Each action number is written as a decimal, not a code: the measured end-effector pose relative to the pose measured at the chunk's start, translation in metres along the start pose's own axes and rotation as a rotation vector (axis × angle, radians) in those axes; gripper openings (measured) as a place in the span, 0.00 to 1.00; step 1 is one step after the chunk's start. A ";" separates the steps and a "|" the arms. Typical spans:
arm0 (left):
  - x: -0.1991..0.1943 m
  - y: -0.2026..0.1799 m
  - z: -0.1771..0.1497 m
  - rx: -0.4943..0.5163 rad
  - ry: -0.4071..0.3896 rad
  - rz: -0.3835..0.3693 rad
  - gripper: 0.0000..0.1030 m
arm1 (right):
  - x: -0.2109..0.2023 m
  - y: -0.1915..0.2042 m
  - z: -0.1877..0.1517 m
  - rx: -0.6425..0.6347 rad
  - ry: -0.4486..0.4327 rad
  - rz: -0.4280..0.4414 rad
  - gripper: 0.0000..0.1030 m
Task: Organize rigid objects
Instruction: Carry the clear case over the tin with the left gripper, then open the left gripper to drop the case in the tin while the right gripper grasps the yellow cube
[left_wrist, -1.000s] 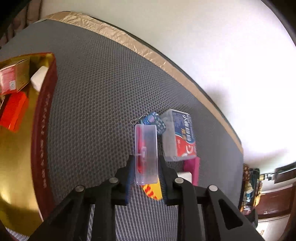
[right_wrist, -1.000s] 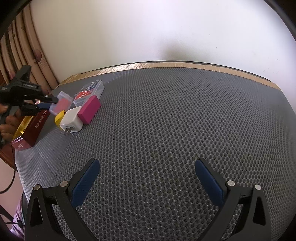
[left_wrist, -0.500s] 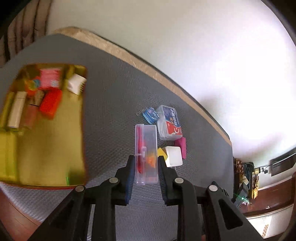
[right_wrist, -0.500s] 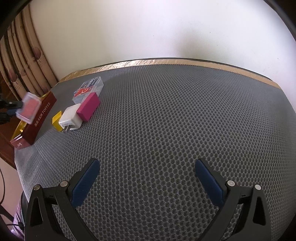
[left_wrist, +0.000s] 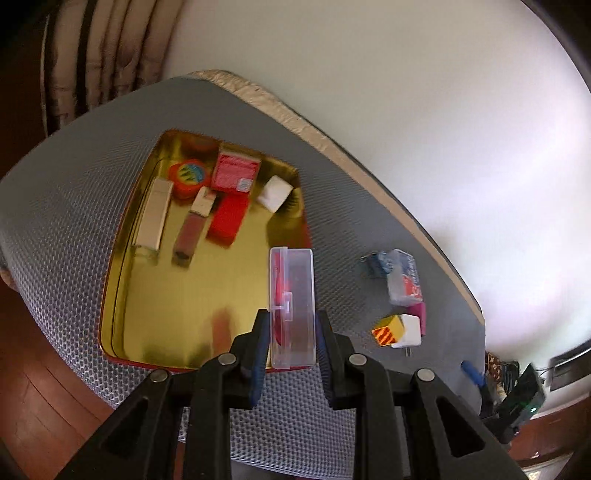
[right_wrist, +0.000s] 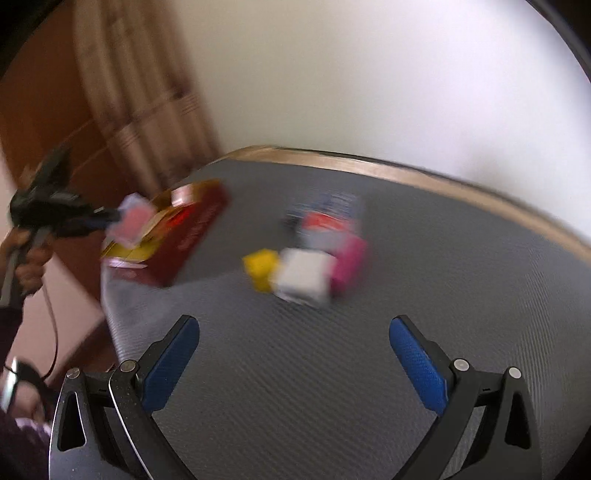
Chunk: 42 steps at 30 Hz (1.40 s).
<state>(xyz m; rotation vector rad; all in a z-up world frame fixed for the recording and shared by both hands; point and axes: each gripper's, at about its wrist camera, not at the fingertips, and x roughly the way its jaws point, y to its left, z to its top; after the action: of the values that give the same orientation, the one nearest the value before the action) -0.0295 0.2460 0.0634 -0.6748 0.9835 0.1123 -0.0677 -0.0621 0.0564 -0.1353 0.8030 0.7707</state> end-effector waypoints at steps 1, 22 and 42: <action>0.002 0.003 -0.001 -0.003 0.002 0.002 0.23 | 0.008 0.009 0.010 -0.047 0.015 0.002 0.99; 0.017 0.053 -0.006 -0.025 -0.038 0.211 0.28 | 0.120 0.039 0.050 -0.312 0.315 0.005 0.69; -0.027 0.060 -0.026 -0.108 -0.195 0.078 0.47 | 0.146 0.045 0.049 -0.291 0.418 0.019 0.27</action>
<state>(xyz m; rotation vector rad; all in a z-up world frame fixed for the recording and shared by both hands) -0.0864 0.2847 0.0469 -0.7102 0.8204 0.2959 -0.0040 0.0728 -0.0021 -0.5644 1.0831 0.8884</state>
